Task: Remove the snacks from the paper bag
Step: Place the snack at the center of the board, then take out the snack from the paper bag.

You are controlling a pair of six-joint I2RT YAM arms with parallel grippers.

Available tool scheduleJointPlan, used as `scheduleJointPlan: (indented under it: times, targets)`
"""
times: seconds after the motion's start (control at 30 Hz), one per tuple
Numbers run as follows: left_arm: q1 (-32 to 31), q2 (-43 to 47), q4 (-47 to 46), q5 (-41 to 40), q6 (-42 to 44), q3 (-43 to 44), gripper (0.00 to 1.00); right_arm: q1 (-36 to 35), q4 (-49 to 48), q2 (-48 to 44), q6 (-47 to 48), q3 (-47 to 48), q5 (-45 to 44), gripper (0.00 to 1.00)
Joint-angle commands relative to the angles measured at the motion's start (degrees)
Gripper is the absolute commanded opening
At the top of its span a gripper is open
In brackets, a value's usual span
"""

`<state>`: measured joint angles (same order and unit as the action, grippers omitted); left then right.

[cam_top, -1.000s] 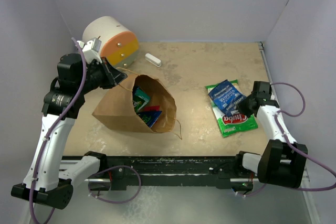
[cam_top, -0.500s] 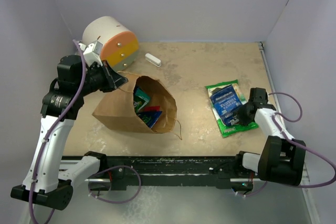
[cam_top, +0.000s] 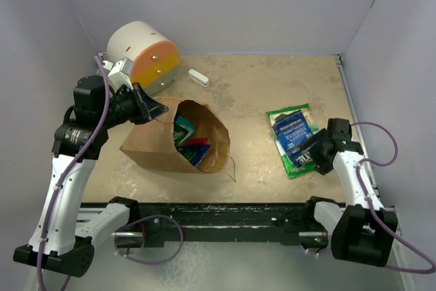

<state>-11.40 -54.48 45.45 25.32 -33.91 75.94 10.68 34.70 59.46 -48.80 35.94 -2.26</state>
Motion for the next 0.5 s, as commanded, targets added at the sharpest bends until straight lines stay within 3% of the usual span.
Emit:
scheduleJointPlan:
  times: [0.0,0.2,0.47]
  targets:
    - [-0.1,-0.8,-3.3,8.1,-2.3,-1.1,0.0,0.2,3.3,-2.3,4.1,3.0,1.3,0.83]
    - [-0.3,-2.0,-4.1,15.8,-4.7,-3.8,0.0,-2.7,1.3,-3.1,10.4,7.2,9.7,0.88]
    - [-2.8,1.2,-3.6,16.5,-8.4,-7.8,0.0,-18.0,-5.0,-0.4,12.6,10.8,22.5,0.86]
